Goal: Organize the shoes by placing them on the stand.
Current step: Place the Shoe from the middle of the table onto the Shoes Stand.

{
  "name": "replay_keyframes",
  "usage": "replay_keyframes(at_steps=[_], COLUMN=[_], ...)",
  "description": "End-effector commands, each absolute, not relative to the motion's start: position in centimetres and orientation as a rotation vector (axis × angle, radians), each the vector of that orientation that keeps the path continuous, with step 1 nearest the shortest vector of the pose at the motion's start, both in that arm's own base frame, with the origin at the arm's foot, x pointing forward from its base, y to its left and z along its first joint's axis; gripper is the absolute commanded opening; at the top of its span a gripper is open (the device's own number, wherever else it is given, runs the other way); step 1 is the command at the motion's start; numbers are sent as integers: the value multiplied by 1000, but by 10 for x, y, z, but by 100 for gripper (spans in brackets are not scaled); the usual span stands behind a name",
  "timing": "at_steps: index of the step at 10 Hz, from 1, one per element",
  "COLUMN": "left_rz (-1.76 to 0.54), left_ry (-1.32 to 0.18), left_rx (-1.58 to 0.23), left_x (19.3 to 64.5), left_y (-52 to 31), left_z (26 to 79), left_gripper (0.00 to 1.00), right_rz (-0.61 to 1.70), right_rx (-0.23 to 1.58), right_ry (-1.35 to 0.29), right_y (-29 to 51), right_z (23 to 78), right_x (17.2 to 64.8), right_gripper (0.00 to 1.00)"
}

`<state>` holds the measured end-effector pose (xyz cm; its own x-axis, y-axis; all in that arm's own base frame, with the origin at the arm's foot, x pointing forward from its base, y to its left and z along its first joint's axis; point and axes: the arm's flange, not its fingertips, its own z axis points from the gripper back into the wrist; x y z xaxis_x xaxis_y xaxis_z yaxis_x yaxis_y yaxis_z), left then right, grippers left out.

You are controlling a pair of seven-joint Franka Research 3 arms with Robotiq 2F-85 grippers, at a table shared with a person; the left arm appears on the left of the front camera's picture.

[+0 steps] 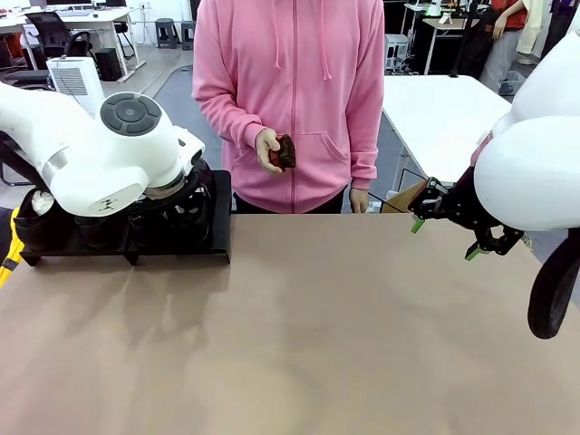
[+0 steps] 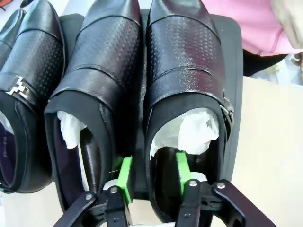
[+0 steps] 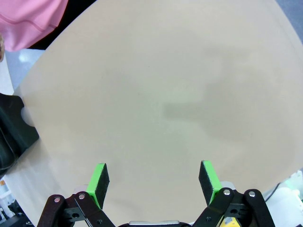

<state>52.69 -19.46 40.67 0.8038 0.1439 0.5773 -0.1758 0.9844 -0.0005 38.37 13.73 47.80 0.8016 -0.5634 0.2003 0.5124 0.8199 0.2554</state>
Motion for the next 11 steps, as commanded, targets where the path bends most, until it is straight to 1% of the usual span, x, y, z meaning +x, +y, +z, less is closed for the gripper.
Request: replay_keyframes(at_steps=[1,6,7,8,11], left_rz=[188,172,150,142,134], left_ry=[-659,-635,-615,-624,-713], left_rx=[73,24,61,63,33], left_x=[526,502,493,484,452], left_y=[-196,-199,-199,-199,-198], left_z=[410,444,456,468,503], left_gripper=[59,59,59,59,59], right_rz=[-565,-565,-565,-565,-565], right_rx=[204,204,204,204,204], right_ry=[-275,-275,-275,-275,-275], right_y=[135,135,135,135,135], right_z=[479,479,479,479,479], right_x=[385,385,385,385,385], right_gripper=[100,100,100,100,100])
